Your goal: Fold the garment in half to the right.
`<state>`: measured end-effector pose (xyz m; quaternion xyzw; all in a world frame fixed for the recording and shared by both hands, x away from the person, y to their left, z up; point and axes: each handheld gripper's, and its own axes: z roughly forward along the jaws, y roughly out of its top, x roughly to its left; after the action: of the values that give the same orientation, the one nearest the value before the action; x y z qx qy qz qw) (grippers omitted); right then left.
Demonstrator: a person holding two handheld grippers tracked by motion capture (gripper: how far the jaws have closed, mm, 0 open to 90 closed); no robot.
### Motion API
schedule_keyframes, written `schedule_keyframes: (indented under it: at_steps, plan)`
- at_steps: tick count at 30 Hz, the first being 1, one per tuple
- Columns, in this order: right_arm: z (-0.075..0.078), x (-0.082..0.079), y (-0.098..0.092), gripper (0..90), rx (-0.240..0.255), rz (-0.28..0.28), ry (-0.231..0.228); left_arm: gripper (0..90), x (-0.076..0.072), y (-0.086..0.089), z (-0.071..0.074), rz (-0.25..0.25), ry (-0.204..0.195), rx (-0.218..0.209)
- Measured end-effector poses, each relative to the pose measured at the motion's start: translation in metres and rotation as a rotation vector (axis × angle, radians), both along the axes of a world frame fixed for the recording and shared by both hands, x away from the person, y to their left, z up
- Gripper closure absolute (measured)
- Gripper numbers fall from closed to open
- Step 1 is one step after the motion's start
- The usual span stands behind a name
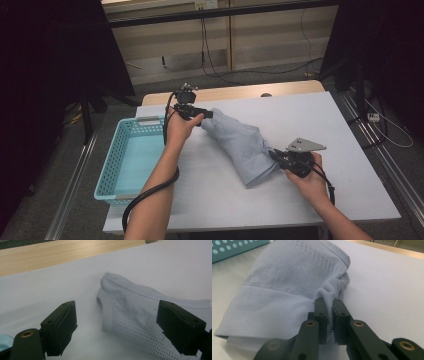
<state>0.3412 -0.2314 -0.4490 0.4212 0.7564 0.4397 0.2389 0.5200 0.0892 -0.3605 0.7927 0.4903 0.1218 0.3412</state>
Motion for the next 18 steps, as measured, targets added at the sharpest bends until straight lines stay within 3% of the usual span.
schedule_keyframes:
  at_steps: [18]
  plan:
    - [0.0007,-0.0014,0.0040,82.6,0.016,0.031,0.017,17.0,-0.0029,-0.0025,-0.0046,-0.013,0.007,0.013]
